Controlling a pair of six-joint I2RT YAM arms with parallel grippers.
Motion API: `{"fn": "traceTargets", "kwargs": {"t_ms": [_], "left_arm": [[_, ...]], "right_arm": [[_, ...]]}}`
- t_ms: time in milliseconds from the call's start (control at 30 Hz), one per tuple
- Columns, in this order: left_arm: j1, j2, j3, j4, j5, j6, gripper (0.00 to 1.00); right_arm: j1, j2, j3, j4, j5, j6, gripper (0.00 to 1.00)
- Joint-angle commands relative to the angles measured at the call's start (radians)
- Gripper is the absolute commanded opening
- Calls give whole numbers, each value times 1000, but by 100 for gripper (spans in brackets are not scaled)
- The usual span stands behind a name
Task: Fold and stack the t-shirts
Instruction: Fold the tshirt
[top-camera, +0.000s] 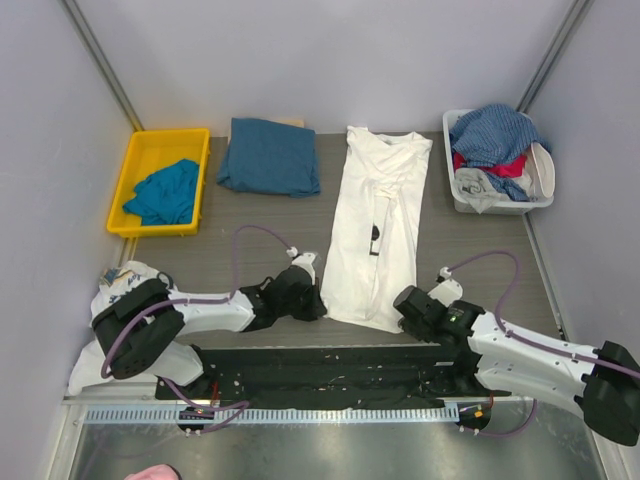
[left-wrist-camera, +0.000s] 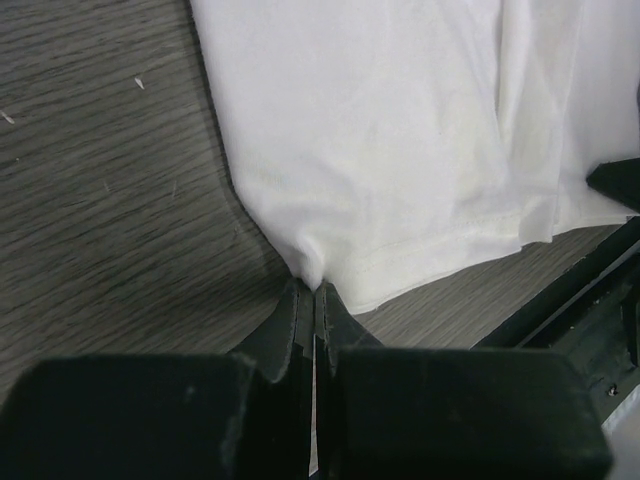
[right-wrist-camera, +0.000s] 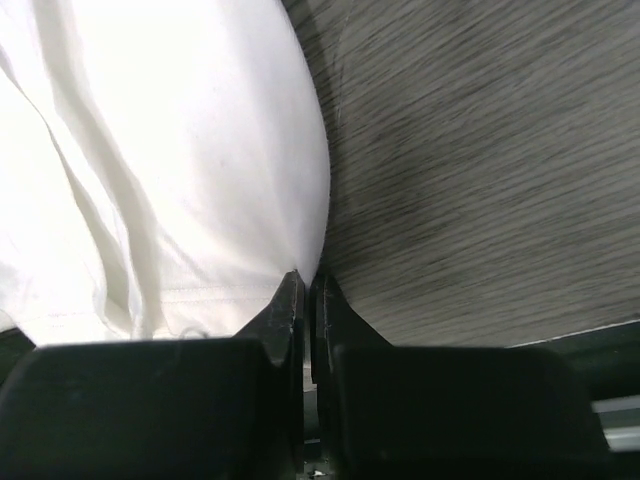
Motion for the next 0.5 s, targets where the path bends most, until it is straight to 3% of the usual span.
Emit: {"fn": "traceTargets", "kwargs": {"t_ms": [0,200,467], "left_arm": [[-4,5,87,-173,-39,85,0],[-4,20,262,-296,-117,174,0],[11,76,435,-333,-157,249,0]], "right_arm": [[8,-48,39,-92,61,6,1],[8,-49,155,-153,158,-25,1],[6,4,306,-158,345,-80,1]]}}
